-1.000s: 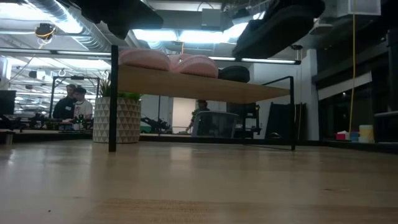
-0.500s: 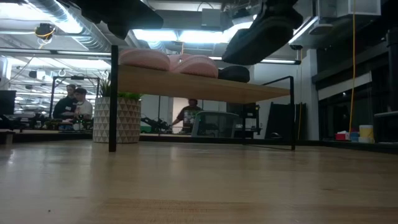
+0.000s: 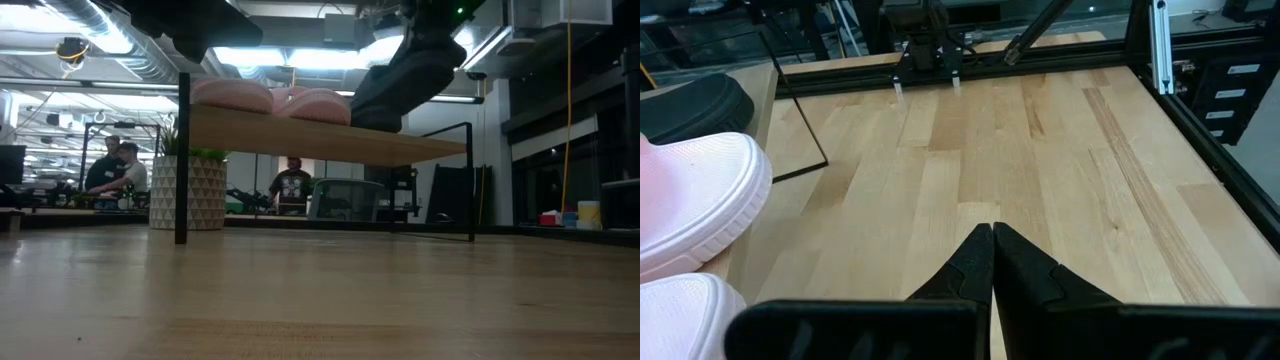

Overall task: Pick and place slides into the shelf
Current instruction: Put the black slide on the shelf

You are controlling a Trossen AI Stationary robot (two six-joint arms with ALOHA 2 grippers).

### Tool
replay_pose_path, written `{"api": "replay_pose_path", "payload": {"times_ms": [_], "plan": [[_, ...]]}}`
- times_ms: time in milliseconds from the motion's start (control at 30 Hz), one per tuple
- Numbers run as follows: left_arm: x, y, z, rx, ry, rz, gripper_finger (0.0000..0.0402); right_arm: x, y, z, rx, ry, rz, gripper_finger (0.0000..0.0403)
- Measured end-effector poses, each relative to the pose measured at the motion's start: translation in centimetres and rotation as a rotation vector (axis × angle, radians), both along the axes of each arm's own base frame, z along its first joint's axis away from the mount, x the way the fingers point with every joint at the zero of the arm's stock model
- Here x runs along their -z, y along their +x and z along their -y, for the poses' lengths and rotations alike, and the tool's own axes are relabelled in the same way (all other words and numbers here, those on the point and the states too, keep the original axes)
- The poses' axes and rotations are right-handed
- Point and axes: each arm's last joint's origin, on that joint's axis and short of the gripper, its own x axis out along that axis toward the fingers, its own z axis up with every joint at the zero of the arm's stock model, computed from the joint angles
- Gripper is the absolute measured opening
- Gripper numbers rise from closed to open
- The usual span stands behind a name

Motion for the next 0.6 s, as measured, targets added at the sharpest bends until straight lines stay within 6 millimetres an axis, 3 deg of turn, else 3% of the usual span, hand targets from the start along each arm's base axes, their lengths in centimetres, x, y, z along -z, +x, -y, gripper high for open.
{"api": "replay_pose_path", "payload": {"times_ms": [267,600], "plan": [[0.0,0.0,0.0,0.0,0.0,0.0,0.0004,1.2,0.8,2.0,0.03,-0.009,-0.045,0.0008],[0.0,0.0,0.0,0.0,0.0,0.0,0.0004,1.4,0.5,3.0,0.005,0.033,-0.042,0.0008]]}}
